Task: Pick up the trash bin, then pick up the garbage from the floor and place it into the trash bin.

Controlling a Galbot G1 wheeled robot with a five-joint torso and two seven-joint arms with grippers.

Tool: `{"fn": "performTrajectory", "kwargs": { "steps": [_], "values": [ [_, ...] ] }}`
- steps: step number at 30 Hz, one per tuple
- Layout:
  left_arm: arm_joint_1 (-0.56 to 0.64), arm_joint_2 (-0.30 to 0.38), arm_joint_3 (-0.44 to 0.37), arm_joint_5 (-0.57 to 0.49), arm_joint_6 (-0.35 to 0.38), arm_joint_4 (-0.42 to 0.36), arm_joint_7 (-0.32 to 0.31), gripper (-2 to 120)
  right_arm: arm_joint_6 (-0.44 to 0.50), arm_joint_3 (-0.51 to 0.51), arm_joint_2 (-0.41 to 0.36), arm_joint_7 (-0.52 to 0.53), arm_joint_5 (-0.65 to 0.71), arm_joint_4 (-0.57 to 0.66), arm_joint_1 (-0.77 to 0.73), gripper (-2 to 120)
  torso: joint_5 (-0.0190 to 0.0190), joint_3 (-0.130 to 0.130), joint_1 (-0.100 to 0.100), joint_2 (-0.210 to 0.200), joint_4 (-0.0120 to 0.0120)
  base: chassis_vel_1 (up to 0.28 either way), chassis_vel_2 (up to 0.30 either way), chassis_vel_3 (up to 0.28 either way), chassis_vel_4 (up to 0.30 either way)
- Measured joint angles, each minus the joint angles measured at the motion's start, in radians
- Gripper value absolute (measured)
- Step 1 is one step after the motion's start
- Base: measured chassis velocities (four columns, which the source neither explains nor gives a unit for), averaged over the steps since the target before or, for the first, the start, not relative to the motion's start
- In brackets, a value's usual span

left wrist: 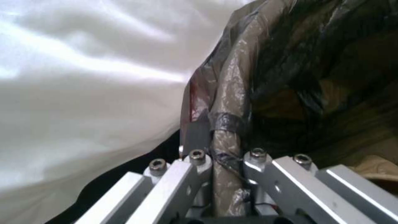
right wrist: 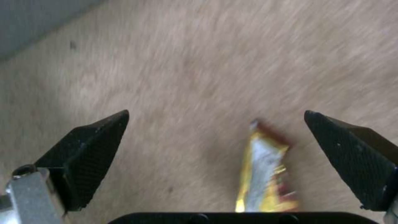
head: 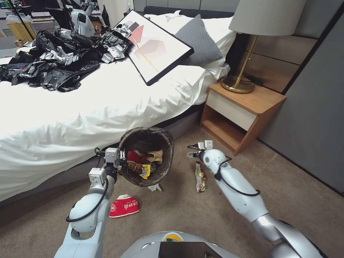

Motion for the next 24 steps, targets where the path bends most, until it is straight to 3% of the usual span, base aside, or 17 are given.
{"fn": "performTrajectory", "kwargs": {
  "steps": [4, 5, 10, 24],
  "values": [
    [-0.001, 0.001, -0.001, 0.0, 0.0, 0.002, 0.001, 2, 0.001, -0.001, 0.024, -0.011, -0.028, -0.042, -0.004, 100, -0.0001, 0.0, 0.0, 0.0, -0.0001, 0.0, 0.0, 0.0, 0.0],
    [-0.002, 0.003, -0.004, 0.0, 0.0, 0.006, 0.002, 2, 0.003, 0.002, 0.051, -0.033, -0.09, -0.113, -0.006, 100, 0.0, 0.0, 0.0, 0.0, -0.0004, 0.0, 0.0, 0.0, 0.0],
    [-0.002, 0.004, -0.008, -0.001, 0.0, 0.009, 0.005, 2, 0.01, 0.02, 0.081, -0.043, -0.16, -0.213, -0.006, 100, 0.0001, 0.0, 0.0, 0.0, -0.0002, 0.0, 0.0, 0.0, 0.0],
    [-0.006, -0.001, -0.001, 0.0, -0.006, 0.018, 0.01, 2, 0.017, 0.051, 0.054, 0.006, -0.205, -0.237, -0.053, 100, 0.0002, 0.0, 0.0, 0.0, -0.0005, 0.0, 0.0, 0.0, 0.0]
  ]
}}
